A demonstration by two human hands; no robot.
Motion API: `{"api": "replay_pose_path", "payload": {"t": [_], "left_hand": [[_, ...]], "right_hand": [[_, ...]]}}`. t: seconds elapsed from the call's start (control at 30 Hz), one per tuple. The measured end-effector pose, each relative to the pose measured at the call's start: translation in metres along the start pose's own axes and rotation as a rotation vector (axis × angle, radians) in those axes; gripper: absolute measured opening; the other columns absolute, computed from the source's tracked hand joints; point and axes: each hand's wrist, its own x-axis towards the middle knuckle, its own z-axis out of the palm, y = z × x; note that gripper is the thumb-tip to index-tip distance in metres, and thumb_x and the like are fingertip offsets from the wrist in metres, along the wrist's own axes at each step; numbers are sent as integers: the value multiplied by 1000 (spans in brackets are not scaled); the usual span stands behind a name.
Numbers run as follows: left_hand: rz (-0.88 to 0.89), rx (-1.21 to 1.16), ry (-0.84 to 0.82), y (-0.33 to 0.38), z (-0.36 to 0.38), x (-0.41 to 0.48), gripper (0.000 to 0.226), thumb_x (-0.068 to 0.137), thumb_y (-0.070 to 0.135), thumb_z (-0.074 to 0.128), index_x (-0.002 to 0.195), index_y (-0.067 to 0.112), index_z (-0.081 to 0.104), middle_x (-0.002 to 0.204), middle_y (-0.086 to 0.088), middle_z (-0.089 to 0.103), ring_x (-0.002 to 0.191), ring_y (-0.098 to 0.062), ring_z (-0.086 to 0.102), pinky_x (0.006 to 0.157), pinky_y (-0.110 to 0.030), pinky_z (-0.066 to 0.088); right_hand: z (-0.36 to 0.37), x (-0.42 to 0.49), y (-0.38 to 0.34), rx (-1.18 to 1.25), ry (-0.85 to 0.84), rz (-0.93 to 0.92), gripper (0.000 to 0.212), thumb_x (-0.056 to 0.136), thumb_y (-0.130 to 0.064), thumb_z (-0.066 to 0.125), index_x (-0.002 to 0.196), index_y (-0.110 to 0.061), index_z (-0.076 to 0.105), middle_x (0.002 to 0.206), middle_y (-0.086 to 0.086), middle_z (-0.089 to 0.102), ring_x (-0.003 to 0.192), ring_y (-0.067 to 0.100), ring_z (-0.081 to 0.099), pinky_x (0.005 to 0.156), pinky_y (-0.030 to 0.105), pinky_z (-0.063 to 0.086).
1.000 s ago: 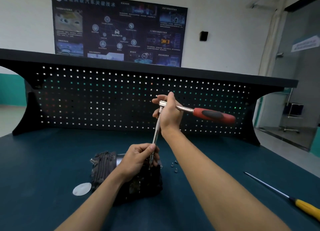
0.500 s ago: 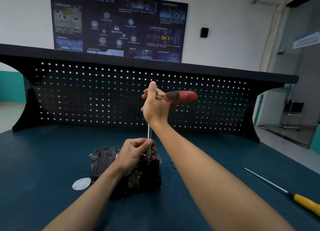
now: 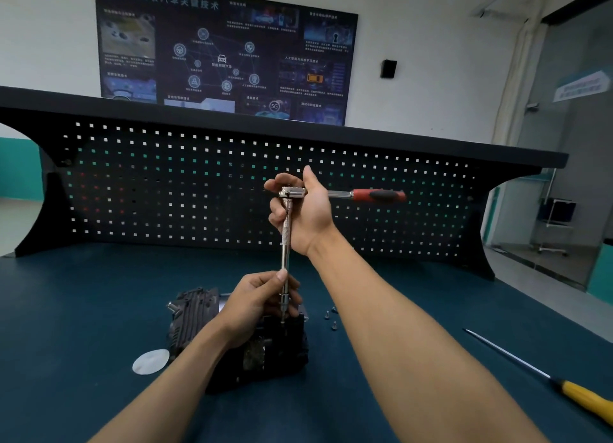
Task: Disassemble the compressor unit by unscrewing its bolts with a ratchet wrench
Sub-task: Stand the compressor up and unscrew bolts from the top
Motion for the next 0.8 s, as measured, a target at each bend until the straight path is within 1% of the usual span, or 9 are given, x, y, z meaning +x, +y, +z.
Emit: {"api": "replay_pose_path", "payload": {"t": [0.07,0.2,0.33,0.43,0.5,0.57,0.67,0.73,0.8], "left_hand": [[-33,-8,-33,0,0,2,45,90,45,55,99,4,70,90,-22,71,71,-28,67,66,-31,52],[-83,-46,-99,0,-3,3,39,92,34,55,106,0,67,92,-21,70,75,-25,66,71,-31,53],[-61,-20,-98,-2,-5,3,39,94,31,54,106,-5,65,91,-20,70,76,-24,66,71,-29,53],[-31,11,-75,-2,-2,2,38,94,31,55,100,-5,66,87,-18,69,73,-24,64,69,-28,53],[-13,52,-66,-2,0,3,36,94,31,56,96,-3,66,84,-17,69,71,-23,63,67,-27,52],[7,80,-60,-2,2,4,34,93,31,57,92,-2,67,83,-17,68,70,-23,63,65,-27,51],[38,100,-37,-1,1,2,31,93,30,59,86,1,68,81,-17,68,68,-23,62,64,-27,51],[59,105,-16,-1,1,0,33,92,29,59,86,-3,68,80,-18,68,68,-25,62,65,-31,51],[85,121,7,-2,2,-2,37,93,27,59,90,-9,67,82,-22,68,70,-29,62,68,-38,51]], "right_hand": [[-6,0,-3,97,-37,73,65,105,-53,29,70,-16,70,79,4,70,41,11,45,44,20,32],[-11,1,-8,178,-68,144,60,105,-47,33,67,-17,69,76,0,68,37,8,41,43,20,31],[-10,2,-2,105,47,55,55,104,-41,35,67,-16,66,79,5,72,38,10,41,42,21,32],[-7,-2,2,-73,255,-167,51,105,-37,36,73,-10,65,81,13,74,40,16,45,42,22,35],[-6,-6,4,-256,424,-333,49,105,-34,38,74,-8,66,77,11,75,39,17,49,42,23,39],[-5,-9,7,-450,553,-454,48,105,-37,39,73,-12,65,73,6,73,44,19,57,47,27,45],[4,-13,12,-669,618,-505,50,99,-54,34,68,-27,62,73,-3,71,67,26,68,65,41,55],[11,-15,14,-750,637,-501,53,94,-61,28,69,-28,61,73,-8,69,70,17,67,65,37,52],[15,-16,16,-849,637,-502,55,95,-62,24,74,-25,60,69,-9,66,67,10,63,61,31,47]]}}
